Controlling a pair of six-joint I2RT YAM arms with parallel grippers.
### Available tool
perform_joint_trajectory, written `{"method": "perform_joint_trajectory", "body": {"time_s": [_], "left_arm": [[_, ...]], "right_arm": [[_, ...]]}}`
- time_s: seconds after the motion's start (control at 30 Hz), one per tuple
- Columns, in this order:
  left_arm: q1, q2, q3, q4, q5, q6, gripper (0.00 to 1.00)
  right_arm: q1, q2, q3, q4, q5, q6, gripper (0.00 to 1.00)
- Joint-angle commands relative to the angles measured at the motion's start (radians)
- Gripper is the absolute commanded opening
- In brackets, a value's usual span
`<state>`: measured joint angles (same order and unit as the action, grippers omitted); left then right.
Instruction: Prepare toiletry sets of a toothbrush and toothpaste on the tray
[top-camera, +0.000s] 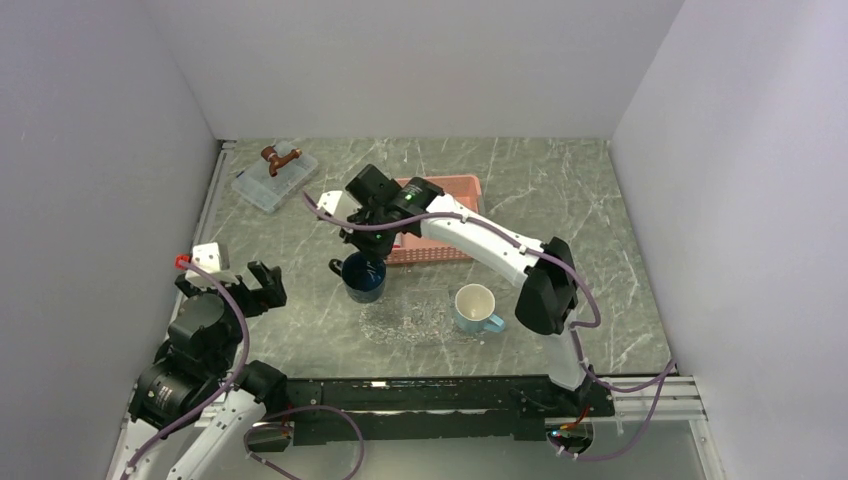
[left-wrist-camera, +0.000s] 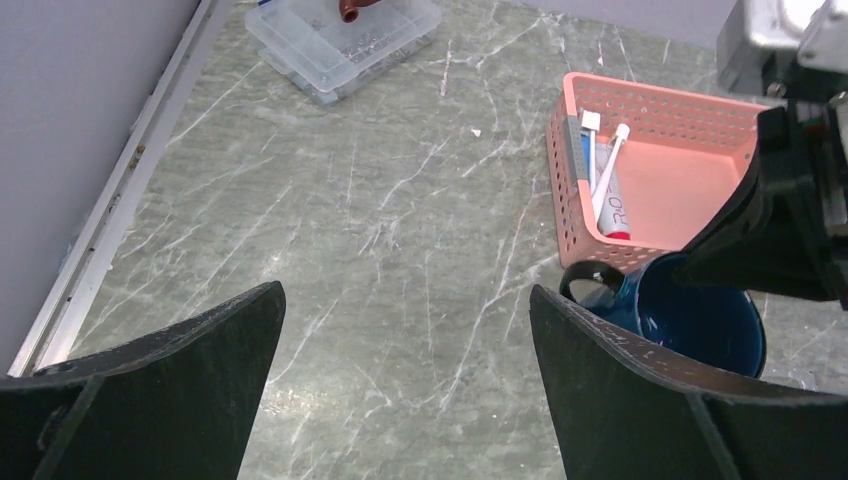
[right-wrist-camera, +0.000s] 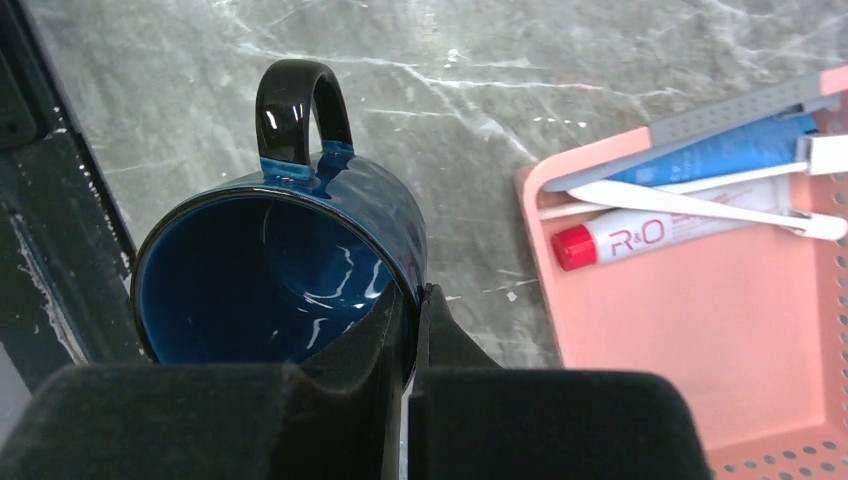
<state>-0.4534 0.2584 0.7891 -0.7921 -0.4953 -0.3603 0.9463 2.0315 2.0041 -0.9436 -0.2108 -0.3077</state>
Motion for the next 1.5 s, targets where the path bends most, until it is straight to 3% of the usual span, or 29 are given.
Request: {"method": "perform_joint_trajectory", "body": {"time_s": [0.0, 0.83, 1.47], "left_arm": [[0.001, -0.018, 0.007, 0.007, -0.032, -0.009, 0.99], [-0.001, 0.014, 0.004, 0.012, -0.022, -0.005, 0.99], [-0.001, 0.027, 0.004, 0.009, -0.023, -0.007, 0.99]], "right_arm": [[0.024, -0.034, -0.023, 0.040, -0.044, -0.024, 0.00], [0.066, -0.159, -0.396, 0.309, 0.003, 0.019, 0.00], [0.066, -0.225, -0.512, 0.399, 0.011, 0.047, 0.00]]}}
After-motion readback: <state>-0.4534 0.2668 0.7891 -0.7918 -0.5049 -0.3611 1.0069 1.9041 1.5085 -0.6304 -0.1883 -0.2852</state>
